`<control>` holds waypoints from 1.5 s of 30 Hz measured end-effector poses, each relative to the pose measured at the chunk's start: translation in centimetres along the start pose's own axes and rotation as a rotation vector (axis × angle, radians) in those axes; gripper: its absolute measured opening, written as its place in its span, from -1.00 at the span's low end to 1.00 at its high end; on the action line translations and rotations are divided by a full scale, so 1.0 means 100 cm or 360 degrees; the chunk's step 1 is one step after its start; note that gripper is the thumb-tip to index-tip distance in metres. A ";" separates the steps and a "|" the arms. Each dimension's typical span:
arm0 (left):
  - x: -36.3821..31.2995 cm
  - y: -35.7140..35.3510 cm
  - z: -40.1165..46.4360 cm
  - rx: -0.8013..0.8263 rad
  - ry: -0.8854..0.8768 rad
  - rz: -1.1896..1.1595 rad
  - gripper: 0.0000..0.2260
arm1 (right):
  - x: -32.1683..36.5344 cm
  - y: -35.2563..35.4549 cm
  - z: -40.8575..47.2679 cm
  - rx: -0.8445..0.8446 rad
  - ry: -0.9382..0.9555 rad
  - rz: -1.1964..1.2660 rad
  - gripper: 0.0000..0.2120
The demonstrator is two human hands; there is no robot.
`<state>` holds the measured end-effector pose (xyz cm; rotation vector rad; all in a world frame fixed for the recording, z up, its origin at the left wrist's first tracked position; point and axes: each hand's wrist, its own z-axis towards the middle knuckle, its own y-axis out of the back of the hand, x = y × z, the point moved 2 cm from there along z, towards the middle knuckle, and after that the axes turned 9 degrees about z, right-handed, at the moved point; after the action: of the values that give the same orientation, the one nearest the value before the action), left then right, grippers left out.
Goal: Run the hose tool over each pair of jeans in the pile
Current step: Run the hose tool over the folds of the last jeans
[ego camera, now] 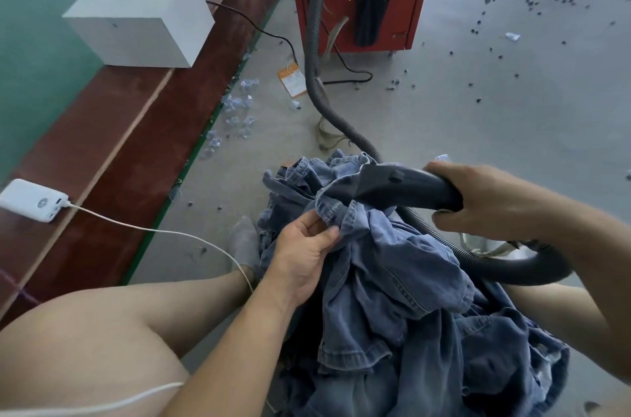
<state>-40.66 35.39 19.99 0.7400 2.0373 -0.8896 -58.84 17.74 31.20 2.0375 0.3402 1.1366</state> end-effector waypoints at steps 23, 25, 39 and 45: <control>-0.005 0.015 -0.007 0.0629 0.0117 0.2561 -0.60 | -0.026 0.018 0.014 -0.0432 -0.0309 0.0229 -0.75; -0.005 0.019 -0.007 0.0524 -0.0174 0.2935 -0.69 | -0.031 0.016 0.016 -0.0322 -0.0330 0.0153 -0.77; 0.012 0.029 0.007 0.0076 -0.0133 0.2317 -0.75 | -0.003 -0.016 0.050 -0.0238 0.0018 0.0097 -0.69; 0.000 0.014 0.015 0.0314 -0.0626 0.2068 -0.55 | -0.016 -0.003 0.065 -0.0336 -0.0162 0.0123 -0.72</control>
<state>-38.94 35.02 18.84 1.5519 0.7855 -0.3742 -54.46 13.90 27.96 1.9263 0.0868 1.0629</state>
